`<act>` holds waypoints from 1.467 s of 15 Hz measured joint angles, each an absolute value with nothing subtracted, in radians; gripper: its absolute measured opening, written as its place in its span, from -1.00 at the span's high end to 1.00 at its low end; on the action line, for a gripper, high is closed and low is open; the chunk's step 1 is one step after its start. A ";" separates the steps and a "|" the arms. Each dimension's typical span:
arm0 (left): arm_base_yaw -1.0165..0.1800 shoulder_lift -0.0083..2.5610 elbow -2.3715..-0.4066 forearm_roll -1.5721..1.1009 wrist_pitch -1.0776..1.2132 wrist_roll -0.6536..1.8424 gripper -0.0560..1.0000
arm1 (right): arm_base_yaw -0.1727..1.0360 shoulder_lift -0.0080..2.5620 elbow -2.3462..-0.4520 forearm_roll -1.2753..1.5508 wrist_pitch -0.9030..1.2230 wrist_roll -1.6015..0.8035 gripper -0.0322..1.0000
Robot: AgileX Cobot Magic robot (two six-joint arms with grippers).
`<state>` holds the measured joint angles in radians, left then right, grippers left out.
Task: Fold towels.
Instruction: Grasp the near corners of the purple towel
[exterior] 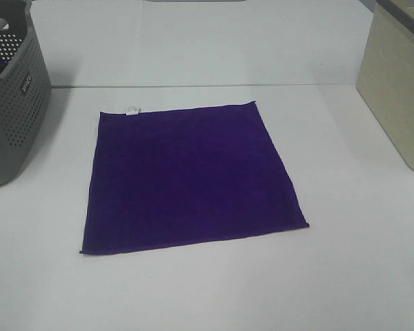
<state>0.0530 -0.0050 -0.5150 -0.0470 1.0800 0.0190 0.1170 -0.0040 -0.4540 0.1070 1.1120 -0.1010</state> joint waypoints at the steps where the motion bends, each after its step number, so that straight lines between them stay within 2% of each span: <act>1: 0.053 -0.005 -0.515 -0.047 1.080 0.019 -0.98 | 0.117 -0.004 -0.454 0.107 1.112 -0.101 -0.92; 4: 0.053 -0.003 -0.515 -0.047 1.080 0.019 -0.98 | 0.117 -0.004 -0.454 0.106 1.112 -0.101 -0.92; 7: 0.051 0.151 -0.529 -0.047 1.086 0.019 -0.98 | 0.117 0.046 -0.487 0.064 1.079 -0.055 -0.92; 11: 0.049 0.607 -0.783 -0.046 1.211 0.000 -0.98 | 0.117 0.596 -0.714 0.122 1.207 0.059 -0.92; 15: 0.049 1.013 -0.961 -0.055 1.209 0.000 -0.98 | 0.117 1.159 -0.989 0.194 1.152 -0.090 -0.92; 19: 0.049 1.201 -0.977 -0.057 1.146 0.000 -0.98 | 0.117 1.430 -1.093 0.262 1.140 -0.144 -0.92; 22: 0.049 1.362 -0.978 -0.169 1.058 0.091 -0.98 | 0.117 1.573 -1.133 0.279 1.070 -0.150 -0.92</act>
<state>0.0490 1.3620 -0.9780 -0.1690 1.0580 0.0910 0.1170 1.5730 -1.1330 0.2790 1.0700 -0.1500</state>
